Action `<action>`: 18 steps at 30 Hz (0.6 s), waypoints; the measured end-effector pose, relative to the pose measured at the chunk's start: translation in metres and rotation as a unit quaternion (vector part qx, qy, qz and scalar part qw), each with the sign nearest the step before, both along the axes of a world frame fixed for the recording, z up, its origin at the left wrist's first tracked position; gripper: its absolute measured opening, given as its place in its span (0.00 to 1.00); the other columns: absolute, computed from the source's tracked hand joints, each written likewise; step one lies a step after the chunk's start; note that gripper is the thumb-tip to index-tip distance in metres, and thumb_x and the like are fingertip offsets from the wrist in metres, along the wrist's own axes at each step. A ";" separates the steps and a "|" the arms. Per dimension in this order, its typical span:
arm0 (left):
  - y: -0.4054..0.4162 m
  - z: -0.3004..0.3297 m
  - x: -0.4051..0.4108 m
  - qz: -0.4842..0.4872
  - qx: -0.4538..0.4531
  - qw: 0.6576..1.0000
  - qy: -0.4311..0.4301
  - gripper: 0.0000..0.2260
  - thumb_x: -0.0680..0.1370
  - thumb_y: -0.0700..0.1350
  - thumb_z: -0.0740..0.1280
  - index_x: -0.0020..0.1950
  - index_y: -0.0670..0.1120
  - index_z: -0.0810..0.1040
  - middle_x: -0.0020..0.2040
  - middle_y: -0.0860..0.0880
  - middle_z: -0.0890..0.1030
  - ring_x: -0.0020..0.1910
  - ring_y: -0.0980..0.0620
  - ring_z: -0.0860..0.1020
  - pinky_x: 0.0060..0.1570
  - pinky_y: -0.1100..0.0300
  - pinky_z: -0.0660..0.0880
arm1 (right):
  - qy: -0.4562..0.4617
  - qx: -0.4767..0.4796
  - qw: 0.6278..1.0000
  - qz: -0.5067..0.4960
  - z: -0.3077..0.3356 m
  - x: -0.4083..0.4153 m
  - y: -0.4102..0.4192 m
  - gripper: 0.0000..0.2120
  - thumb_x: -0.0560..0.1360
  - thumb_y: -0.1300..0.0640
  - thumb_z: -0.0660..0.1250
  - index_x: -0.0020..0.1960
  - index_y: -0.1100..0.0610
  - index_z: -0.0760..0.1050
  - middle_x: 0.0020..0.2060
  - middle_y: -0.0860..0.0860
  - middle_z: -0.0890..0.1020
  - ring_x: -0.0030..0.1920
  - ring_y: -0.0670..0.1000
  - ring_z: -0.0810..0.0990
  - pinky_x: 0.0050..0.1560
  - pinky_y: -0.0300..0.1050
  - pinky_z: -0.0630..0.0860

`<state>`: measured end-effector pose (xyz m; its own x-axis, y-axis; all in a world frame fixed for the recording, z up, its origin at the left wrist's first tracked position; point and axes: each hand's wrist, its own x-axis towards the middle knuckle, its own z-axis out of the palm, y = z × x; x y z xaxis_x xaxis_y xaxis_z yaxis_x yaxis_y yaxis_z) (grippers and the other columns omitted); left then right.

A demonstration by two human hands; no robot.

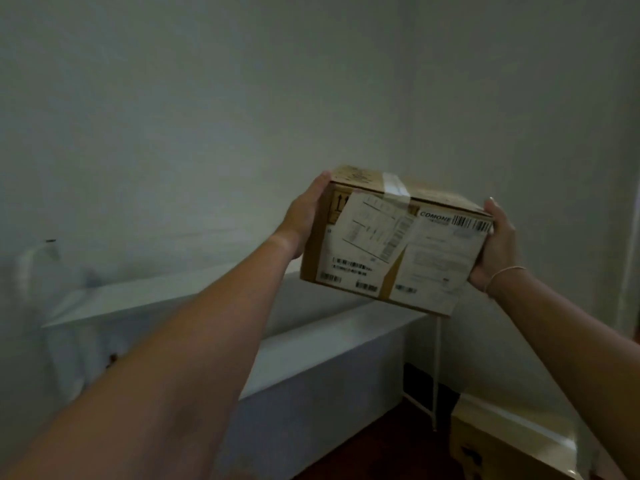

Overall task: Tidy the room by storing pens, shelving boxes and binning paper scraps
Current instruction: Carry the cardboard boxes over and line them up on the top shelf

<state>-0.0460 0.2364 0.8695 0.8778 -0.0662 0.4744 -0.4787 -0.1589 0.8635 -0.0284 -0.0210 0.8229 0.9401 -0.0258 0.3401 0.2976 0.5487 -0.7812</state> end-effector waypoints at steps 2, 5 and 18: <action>0.040 0.012 -0.020 0.031 0.001 0.999 -0.021 0.28 0.72 0.68 0.57 0.60 0.51 0.80 0.56 0.45 0.84 0.56 0.46 0.81 0.60 0.46 0.74 | -0.012 -0.012 0.999 0.033 0.016 0.003 0.043 0.26 0.74 0.37 0.54 0.47 0.55 0.81 0.46 0.55 0.85 0.46 0.55 0.84 0.49 0.50 0.78; 0.100 0.022 -0.046 0.097 -0.003 0.994 -0.042 0.27 0.71 0.66 0.59 0.61 0.49 0.79 0.56 0.44 0.84 0.56 0.43 0.81 0.58 0.46 0.75 | -0.028 -0.019 0.997 0.074 0.032 0.007 0.111 0.26 0.72 0.34 0.55 0.45 0.52 0.83 0.50 0.54 0.84 0.52 0.57 0.82 0.52 0.52 0.77; 0.296 -0.007 -0.112 0.314 -0.070 0.945 -0.064 0.27 0.72 0.64 0.60 0.57 0.44 0.78 0.53 0.44 0.84 0.53 0.44 0.81 0.58 0.47 0.75 | -0.033 -0.099 0.969 0.223 0.028 0.022 0.350 0.27 0.72 0.32 0.54 0.41 0.53 0.81 0.38 0.52 0.84 0.41 0.54 0.81 0.49 0.50 0.76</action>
<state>-0.1583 0.5320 0.8622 0.6583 0.5193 0.5449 -0.4299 -0.3349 0.8385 -0.0062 0.3288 0.8510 0.8190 0.4490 0.3573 0.1190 0.4762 -0.8712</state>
